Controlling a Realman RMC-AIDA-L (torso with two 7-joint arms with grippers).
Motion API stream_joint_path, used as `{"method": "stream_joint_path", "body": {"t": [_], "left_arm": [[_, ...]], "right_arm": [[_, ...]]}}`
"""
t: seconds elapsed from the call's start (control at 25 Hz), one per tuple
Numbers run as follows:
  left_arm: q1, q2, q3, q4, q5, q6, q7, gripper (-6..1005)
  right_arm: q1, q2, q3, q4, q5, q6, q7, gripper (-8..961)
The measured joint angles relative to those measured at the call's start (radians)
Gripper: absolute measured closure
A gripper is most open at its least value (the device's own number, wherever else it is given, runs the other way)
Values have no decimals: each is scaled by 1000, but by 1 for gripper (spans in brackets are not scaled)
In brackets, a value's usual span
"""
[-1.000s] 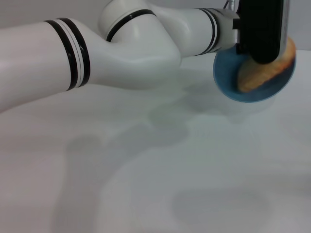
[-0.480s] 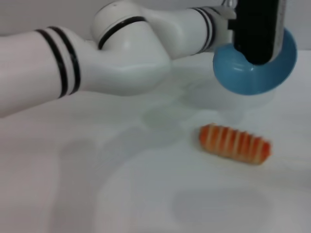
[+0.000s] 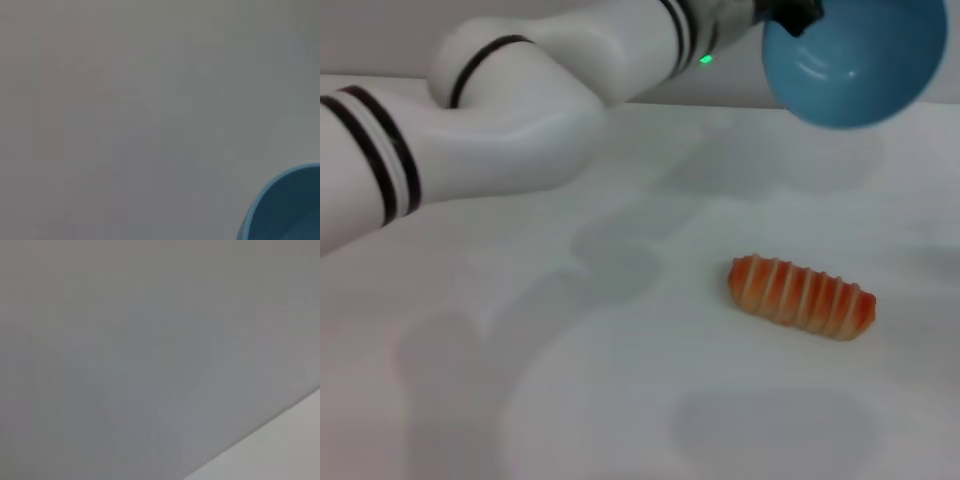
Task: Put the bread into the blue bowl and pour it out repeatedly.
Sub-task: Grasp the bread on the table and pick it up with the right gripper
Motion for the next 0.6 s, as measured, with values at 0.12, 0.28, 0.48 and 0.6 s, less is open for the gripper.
{"method": "stream_joint_path", "body": {"t": [0.12,0.28,0.48,0.6], "left_arm": [[12,6,-24,-9,-91,28,-56,1000],[40,7,-50,-22,-185,74,-65,1001],[71,7,-52,-25,-247,80,-65,1001],[77,6,-48,-27,-260,81,-66,1001]], "right_arm": [[31,-5,-86,-101,-234,-5,242,277],[77,-13,-133,-209,-546,-59,582,286],[153,-32,-162,-232,-777,-140,760,298],[179,-31,-170,-231,-849,-150,794,305]]}}
